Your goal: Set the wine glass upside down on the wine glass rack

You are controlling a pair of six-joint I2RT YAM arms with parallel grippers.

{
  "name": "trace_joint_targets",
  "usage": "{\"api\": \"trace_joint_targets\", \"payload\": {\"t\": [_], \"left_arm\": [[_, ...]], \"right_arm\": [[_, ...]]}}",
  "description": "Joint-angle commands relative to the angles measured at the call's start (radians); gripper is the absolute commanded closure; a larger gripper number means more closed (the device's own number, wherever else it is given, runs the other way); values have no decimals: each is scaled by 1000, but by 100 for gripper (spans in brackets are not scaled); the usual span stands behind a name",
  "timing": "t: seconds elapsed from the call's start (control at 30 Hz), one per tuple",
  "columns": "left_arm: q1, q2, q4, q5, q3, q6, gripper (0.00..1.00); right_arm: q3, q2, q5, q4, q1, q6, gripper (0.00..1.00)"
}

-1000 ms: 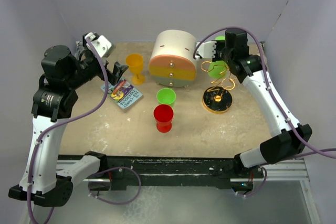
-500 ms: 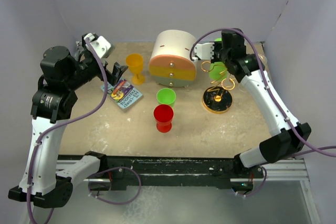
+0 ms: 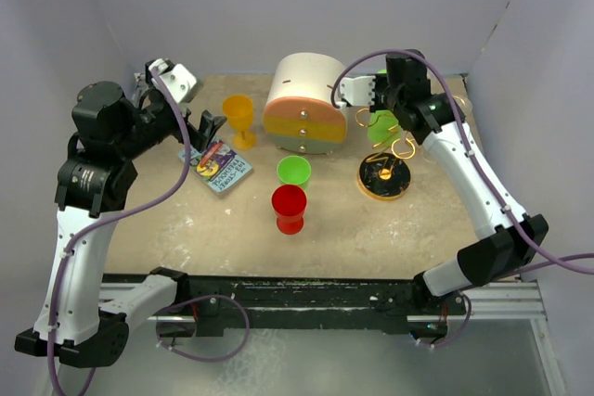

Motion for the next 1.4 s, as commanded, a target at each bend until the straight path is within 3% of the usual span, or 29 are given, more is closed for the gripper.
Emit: {"api": "trace_joint_targets", "payload": {"t": [0.0, 1.37], "left_arm": [[9, -13, 49, 19, -6, -5, 1], [9, -24, 46, 23, -10, 1, 1]], "right_arm": [[56, 1, 38, 5, 12, 25, 100], [77, 10, 132, -33, 74, 101, 100]]}}
